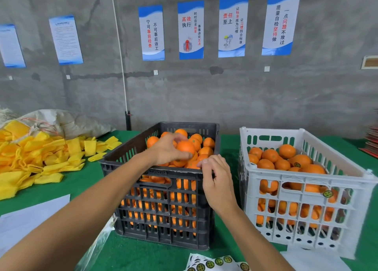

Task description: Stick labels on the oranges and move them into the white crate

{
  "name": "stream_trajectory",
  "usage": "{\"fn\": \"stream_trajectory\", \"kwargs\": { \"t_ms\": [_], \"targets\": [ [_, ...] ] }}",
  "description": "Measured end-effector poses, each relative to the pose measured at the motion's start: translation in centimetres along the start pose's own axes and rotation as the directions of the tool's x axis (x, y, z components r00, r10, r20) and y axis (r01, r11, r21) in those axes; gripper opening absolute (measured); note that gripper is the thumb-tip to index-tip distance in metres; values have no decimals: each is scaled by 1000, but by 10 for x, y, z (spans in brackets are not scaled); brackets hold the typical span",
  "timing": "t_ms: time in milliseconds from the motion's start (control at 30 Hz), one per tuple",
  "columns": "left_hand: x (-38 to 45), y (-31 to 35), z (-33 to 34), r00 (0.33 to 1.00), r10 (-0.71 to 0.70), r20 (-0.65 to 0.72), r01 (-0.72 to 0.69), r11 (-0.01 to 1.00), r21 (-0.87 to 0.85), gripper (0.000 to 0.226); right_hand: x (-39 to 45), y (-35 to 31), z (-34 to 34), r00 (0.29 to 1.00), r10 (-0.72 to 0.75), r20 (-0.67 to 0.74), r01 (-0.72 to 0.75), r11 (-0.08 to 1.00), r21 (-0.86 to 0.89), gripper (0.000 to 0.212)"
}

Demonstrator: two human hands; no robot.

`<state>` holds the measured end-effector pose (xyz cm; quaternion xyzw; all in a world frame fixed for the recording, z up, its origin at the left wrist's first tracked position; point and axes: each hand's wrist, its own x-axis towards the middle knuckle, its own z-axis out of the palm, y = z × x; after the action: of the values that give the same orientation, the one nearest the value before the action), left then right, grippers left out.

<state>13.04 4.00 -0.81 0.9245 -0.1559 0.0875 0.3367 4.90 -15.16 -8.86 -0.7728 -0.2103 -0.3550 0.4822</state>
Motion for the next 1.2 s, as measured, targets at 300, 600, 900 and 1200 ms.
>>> {"fn": "stream_trajectory", "kwargs": {
  "t_ms": [300, 600, 900, 1200],
  "targets": [
    [-105, 63, 60, 714, 556, -426, -610, 793, 13, 62, -9, -39, -50, 996, 77, 36, -82, 977, 199, 44],
    [-185, 9, 175, 936, 272, -222, -336, 877, -343, 61, -125, 38, -74, 909, 301, 289, -319, 948, 17, 33],
    [-211, -25, 223, 969, -205, -137, 77, 780, -621, 57, -177, 95, -61, 624, 381, 682, -139, 914, -382, 73],
    [-209, -29, 227, 975, -215, -56, 133, 767, -627, 54, -165, 88, -56, 668, 368, 646, -218, 928, -303, 38]
  ]
}}
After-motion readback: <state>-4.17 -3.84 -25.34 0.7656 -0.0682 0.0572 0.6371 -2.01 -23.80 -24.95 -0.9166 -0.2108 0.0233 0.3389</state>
